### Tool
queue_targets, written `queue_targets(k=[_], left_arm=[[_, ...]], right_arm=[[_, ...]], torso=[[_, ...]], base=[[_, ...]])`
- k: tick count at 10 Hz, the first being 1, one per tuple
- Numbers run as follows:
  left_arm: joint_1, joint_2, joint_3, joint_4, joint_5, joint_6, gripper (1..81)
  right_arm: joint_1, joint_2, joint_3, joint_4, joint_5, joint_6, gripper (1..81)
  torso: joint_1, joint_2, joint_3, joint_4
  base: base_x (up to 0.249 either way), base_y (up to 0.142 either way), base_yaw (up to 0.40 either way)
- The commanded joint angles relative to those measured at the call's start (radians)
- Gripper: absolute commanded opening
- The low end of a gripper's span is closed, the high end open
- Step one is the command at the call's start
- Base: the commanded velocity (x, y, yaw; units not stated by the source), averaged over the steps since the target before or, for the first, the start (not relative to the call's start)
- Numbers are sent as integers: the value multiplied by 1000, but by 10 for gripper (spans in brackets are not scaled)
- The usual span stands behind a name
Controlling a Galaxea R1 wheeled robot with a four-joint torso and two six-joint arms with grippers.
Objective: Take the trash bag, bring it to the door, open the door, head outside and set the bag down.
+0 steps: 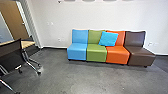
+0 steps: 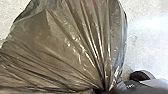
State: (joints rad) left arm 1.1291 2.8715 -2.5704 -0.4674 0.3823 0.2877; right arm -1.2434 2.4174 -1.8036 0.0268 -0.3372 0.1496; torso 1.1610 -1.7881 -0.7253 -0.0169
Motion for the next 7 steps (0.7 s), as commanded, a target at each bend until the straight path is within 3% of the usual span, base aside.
queue_targets(k=[1,3,7], left_arm=[[-45,40,-42,-5,38,34,10],[-27,65,-91,-7,36,44,10],[-12,79,-93,-5,35,44,10]], right_arm=[[49,-15,-12,8,-42,-5,811],[34,19,-63,10,-32,-8,811],[17,70,-137,10,-29,-19,811]], torso=[[-64,98,0,0],[-106,165,0,0],[-201,312,0,0]], base=[[0,0,0],[0,0,0],[0,0,0]])
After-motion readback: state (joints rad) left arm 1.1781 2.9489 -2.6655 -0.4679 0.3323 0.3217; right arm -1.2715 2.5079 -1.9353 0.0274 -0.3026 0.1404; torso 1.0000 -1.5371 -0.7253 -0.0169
